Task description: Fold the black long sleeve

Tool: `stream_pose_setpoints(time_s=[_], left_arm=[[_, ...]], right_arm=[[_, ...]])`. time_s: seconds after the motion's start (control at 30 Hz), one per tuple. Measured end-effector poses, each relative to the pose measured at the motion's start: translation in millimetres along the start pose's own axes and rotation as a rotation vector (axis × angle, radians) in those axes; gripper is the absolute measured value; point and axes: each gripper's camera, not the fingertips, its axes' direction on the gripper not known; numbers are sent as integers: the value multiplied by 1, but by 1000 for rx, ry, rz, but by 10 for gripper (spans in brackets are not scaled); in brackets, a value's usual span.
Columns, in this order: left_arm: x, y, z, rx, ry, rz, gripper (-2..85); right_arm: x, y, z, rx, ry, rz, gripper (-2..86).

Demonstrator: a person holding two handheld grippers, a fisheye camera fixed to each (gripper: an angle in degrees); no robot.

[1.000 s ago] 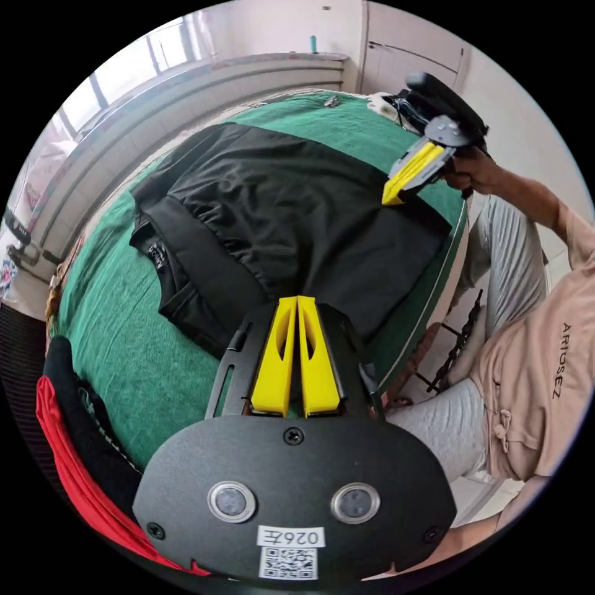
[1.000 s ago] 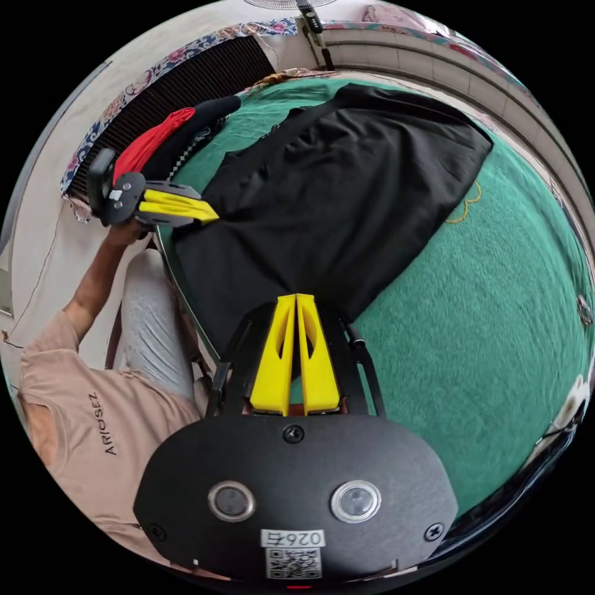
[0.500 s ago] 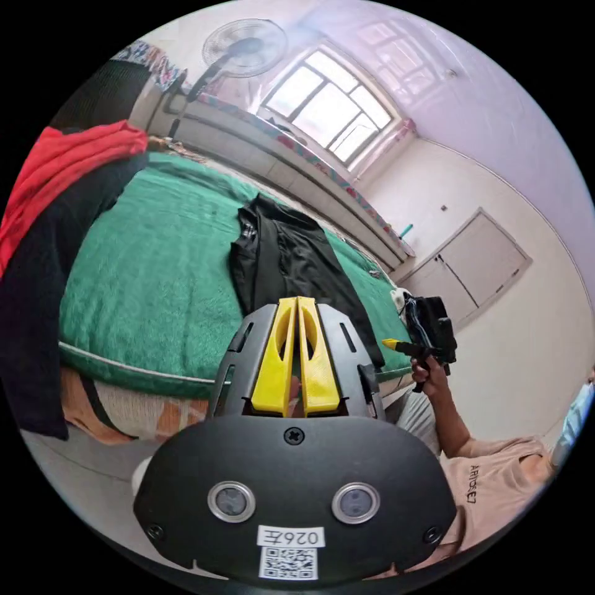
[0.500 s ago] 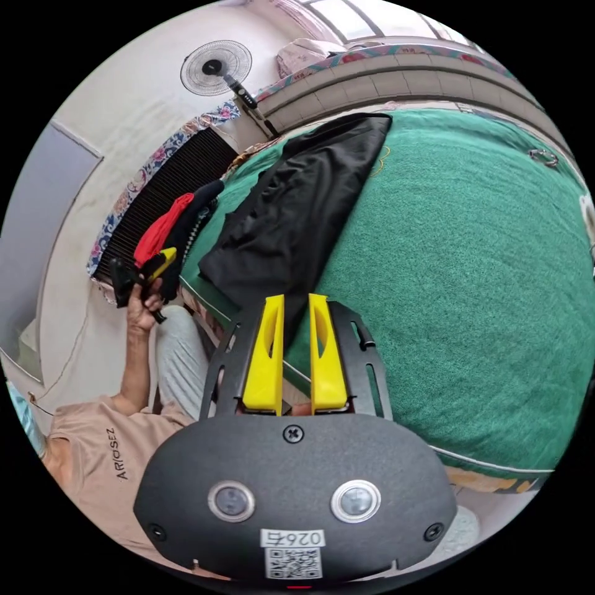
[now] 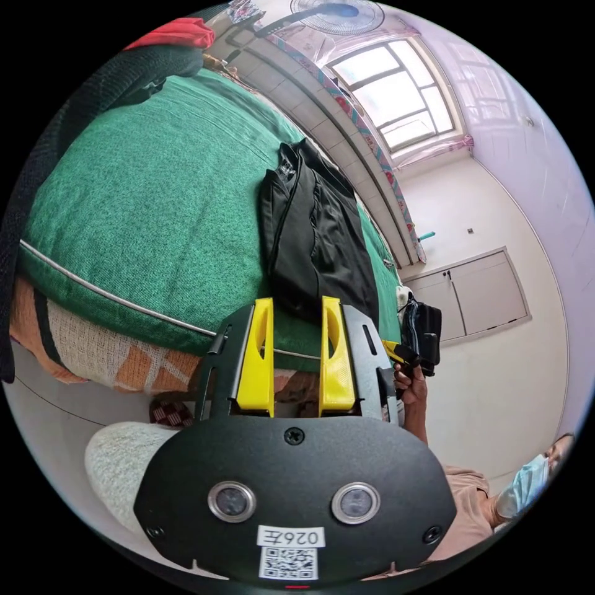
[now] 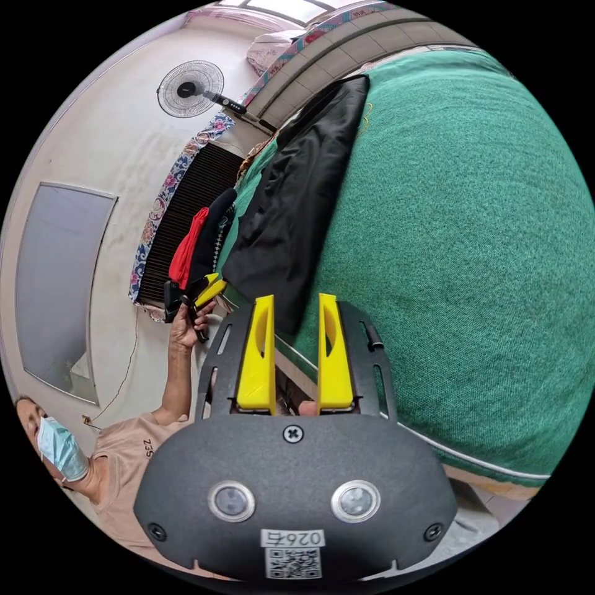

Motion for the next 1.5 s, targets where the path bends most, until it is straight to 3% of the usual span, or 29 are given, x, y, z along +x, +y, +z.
stream_pose_setpoints(time_s=[0.27,0.43,0.57,0.73,0.87,1.0,1.27,1.5], left_arm=[[-13,-12,0,-8,15,-5,110],[-27,-14,-1,32,148,-14,139],[-31,-16,0,51,141,-18,133],[-27,-22,5,5,67,1,60],[-39,-17,-1,47,148,-35,45],[-44,-14,-3,60,174,-43,44],[-49,-10,-10,90,250,-75,42],[-43,1,-20,133,337,-62,31]], right_arm=[[27,14,-8,-23,-156,38,74],[34,18,-11,-18,-158,37,66],[36,17,-6,-18,-161,34,63],[34,15,-3,-41,-134,10,63],[47,21,-17,-22,-196,53,66],[51,27,-44,29,-78,61,72],[43,30,-31,-13,-98,31,78],[47,31,-33,-72,-170,16,-9]])
